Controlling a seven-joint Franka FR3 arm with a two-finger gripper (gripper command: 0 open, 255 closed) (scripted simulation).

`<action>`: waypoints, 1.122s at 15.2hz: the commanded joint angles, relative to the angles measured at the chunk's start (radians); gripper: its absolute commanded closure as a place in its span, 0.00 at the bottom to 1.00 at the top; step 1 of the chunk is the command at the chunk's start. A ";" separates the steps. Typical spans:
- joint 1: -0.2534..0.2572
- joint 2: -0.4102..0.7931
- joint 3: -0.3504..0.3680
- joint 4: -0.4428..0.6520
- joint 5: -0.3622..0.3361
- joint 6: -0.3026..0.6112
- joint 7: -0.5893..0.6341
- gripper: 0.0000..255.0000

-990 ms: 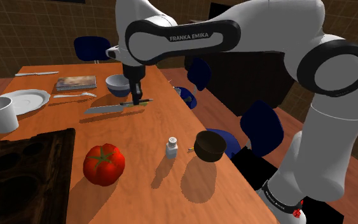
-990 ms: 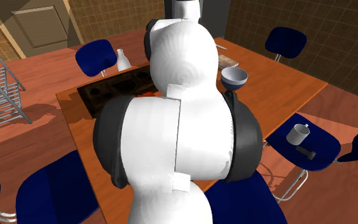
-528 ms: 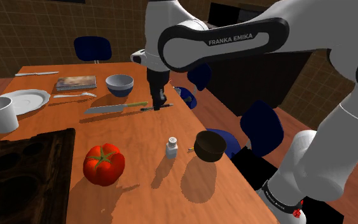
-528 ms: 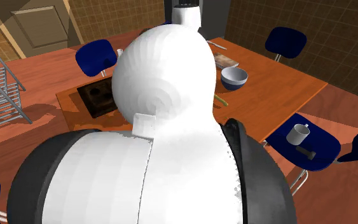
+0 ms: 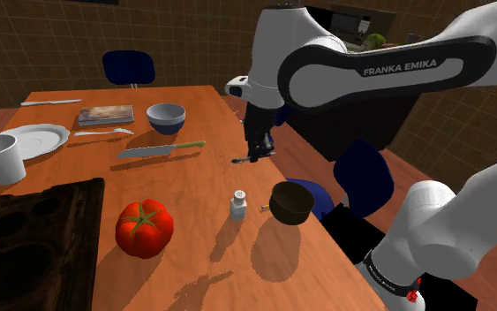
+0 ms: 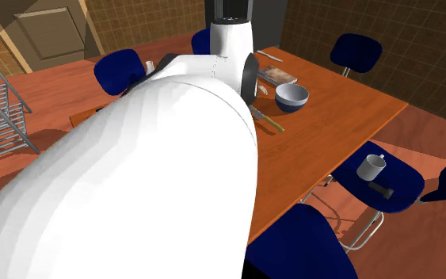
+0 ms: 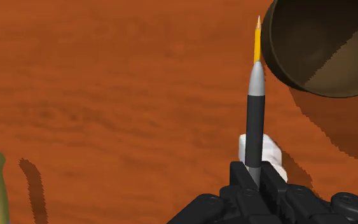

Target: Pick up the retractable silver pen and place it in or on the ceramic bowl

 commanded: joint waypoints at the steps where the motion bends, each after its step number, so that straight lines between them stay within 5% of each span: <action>1: 0.005 -0.092 -0.009 -0.082 0.010 -0.010 -0.012 1.00; 9: 0.023 -0.448 -0.049 -0.319 0.023 -0.128 -0.052 1.00; 17: 0.027 -0.458 -0.045 -0.418 0.027 -0.038 -0.050 1.00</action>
